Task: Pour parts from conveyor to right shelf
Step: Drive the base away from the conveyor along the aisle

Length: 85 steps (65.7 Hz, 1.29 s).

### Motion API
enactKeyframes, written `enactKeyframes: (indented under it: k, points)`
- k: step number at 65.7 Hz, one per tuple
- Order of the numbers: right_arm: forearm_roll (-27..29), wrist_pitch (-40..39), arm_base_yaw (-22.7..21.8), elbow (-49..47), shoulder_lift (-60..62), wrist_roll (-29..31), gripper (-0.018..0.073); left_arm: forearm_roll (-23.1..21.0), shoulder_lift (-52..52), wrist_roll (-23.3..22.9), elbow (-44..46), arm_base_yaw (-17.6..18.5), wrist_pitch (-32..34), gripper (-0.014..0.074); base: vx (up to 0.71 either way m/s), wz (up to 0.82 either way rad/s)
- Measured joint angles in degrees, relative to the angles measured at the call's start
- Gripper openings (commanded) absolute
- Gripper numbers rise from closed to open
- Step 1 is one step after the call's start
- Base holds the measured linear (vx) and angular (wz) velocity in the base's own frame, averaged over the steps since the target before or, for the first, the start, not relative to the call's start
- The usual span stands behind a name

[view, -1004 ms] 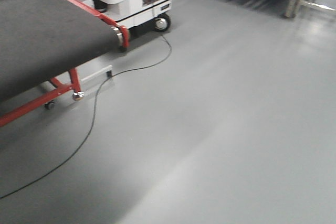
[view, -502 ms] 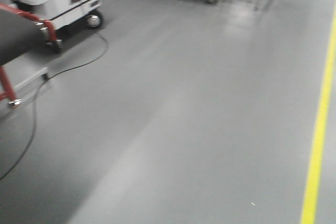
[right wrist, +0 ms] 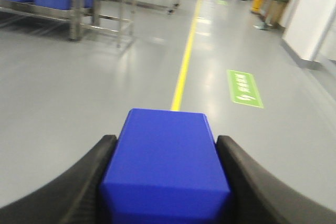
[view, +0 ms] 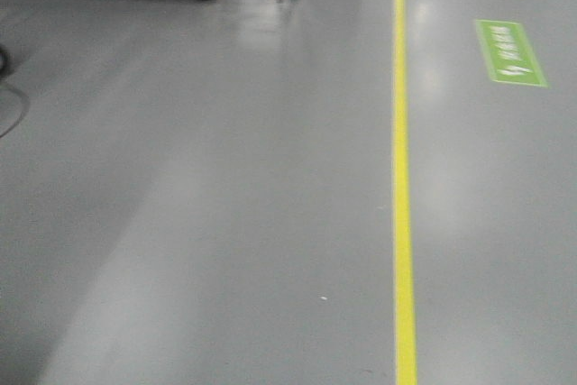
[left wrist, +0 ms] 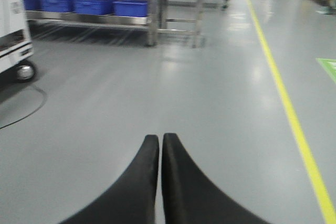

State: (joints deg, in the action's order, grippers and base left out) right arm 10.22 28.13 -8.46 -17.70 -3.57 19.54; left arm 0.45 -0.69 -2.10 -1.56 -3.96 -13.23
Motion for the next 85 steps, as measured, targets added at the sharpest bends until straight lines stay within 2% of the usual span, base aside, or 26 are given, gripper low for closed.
enactKeyframes:
  k: [28,85]
  points:
    - [0.00,0.00,0.00,0.00,0.00,0.00,-0.0005,0.00,0.00,0.00,0.00,0.00,0.00,-0.0006,-0.10,-0.49]
    - [0.00,0.00,0.00,0.00,0.00,0.00,-0.0005,0.00,0.00,0.00,0.00,0.00,0.00,-0.0006,0.05,-0.04]
